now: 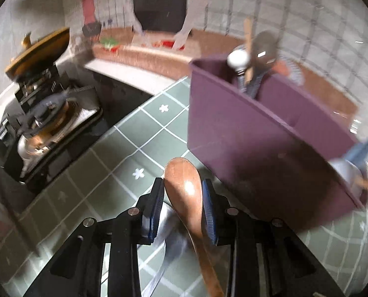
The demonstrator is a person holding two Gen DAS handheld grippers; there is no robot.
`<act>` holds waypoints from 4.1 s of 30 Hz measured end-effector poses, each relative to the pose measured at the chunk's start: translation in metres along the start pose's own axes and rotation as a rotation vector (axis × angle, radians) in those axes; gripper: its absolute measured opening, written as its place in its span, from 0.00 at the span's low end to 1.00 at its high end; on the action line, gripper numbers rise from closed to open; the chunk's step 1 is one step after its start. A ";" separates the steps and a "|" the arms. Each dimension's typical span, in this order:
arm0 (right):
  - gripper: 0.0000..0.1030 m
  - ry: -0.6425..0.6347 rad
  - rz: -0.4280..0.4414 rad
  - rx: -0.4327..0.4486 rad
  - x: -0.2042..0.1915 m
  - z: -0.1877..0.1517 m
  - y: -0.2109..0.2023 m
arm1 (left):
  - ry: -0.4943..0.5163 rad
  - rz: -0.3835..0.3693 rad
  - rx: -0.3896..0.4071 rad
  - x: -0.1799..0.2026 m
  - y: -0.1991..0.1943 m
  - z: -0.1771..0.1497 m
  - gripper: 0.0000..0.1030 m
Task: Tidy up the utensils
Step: 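Hold both spoons above the holder and lower them toward its slots, then open both tools to drop the spoons into the holder and pull back, then move left tool over the metal spatula while right tool approaches the metal spoon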
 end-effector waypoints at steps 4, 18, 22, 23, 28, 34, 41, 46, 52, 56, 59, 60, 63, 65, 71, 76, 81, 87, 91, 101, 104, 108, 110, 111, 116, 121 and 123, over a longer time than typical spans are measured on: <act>0.28 0.078 -0.020 0.057 0.002 -0.014 -0.040 | 0.025 -0.028 -0.013 0.008 0.005 -0.001 0.33; 0.27 0.298 -0.178 0.393 0.020 0.023 -0.189 | 0.183 -0.152 0.171 0.068 -0.032 0.089 0.33; 0.28 0.332 -0.226 0.559 0.030 0.066 -0.228 | 0.221 -0.198 0.274 0.088 -0.038 0.145 0.33; 0.28 0.342 -0.219 0.572 0.033 0.073 -0.229 | 0.212 -0.218 0.279 0.089 -0.034 0.155 0.33; 0.28 0.412 -0.206 0.604 0.052 0.094 -0.213 | 0.184 -0.229 0.275 0.091 0.007 0.189 0.33; 0.28 0.499 -0.205 0.569 0.074 0.095 -0.161 | 0.189 -0.198 0.221 0.093 0.065 0.198 0.33; 0.28 0.576 -0.150 0.557 0.103 0.094 -0.117 | 0.166 -0.145 0.228 0.090 0.104 0.192 0.33; 0.28 0.583 -0.175 0.526 0.111 0.095 -0.096 | 0.217 -0.126 0.166 0.098 0.128 0.181 0.33; 0.28 0.641 -0.170 0.441 0.116 0.070 -0.080 | 0.256 -0.121 0.076 0.101 0.148 0.167 0.33; 0.29 0.640 -0.145 0.342 0.120 0.055 -0.078 | 0.238 -0.141 0.024 0.099 0.154 0.156 0.34; 0.29 0.636 -0.137 0.311 0.121 0.046 -0.082 | 0.226 -0.146 -0.002 0.096 0.153 0.151 0.37; 0.29 0.627 -0.145 0.308 0.121 0.044 -0.085 | 0.226 -0.145 0.000 0.096 0.151 0.149 0.39; 0.29 0.569 -0.196 0.316 0.112 0.038 -0.099 | 0.223 -0.139 0.014 0.094 0.137 0.141 0.42; 0.29 0.518 -0.230 0.324 0.102 0.034 -0.110 | 0.219 -0.142 0.019 0.092 0.126 0.133 0.44; 0.32 0.355 -0.280 0.284 0.065 0.010 -0.133 | 0.202 -0.091 -0.010 0.077 0.093 0.090 0.44; 0.33 0.293 -0.187 0.156 0.038 -0.024 -0.118 | 0.179 -0.049 -0.125 0.059 0.090 0.028 0.44; 0.33 0.256 -0.130 0.015 0.017 -0.050 -0.084 | 0.107 -0.021 -0.210 0.040 0.087 -0.023 0.44; 0.33 0.214 -0.064 -0.079 -0.004 -0.071 -0.048 | 0.046 0.009 -0.219 0.022 0.072 -0.048 0.44; 0.33 0.209 -0.066 -0.106 -0.006 -0.071 -0.030 | 0.042 0.022 -0.217 0.015 0.063 -0.054 0.44; 0.24 0.154 -0.124 -0.100 -0.013 -0.062 -0.008 | 0.058 0.001 -0.243 0.021 0.078 -0.052 0.44; 0.21 0.175 -0.144 -0.096 -0.003 -0.066 -0.012 | 0.088 -0.023 -0.254 0.033 0.090 -0.050 0.44; 0.21 0.209 -0.168 -0.094 0.015 -0.075 -0.018 | 0.124 -0.045 -0.273 0.045 0.113 -0.043 0.44; 0.21 0.224 -0.184 -0.094 0.023 -0.078 -0.020 | 0.137 -0.044 -0.279 0.051 0.124 -0.039 0.44; 0.21 0.235 -0.185 -0.094 0.028 -0.080 -0.022 | 0.145 -0.043 -0.282 0.054 0.131 -0.037 0.44; 0.22 0.277 -0.139 -0.089 0.043 -0.091 -0.031 | 0.179 -0.032 -0.286 0.068 0.158 -0.029 0.44; 0.22 0.301 -0.117 -0.047 0.054 -0.098 -0.046 | 0.223 0.008 -0.268 0.079 0.171 -0.026 0.44; 0.22 0.295 -0.113 -0.032 0.056 -0.100 -0.052 | 0.236 0.026 -0.258 0.084 0.174 -0.026 0.44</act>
Point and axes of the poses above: each gripper's, at about its wrist camera, not at the fingertips, and y roughly the way its jaws point, x to its right, z to its top, the point moved 2 cm from there along y, roughly the way its jaws point, and after that the axes turned 2 degrees about y, right-handed, at the moved point
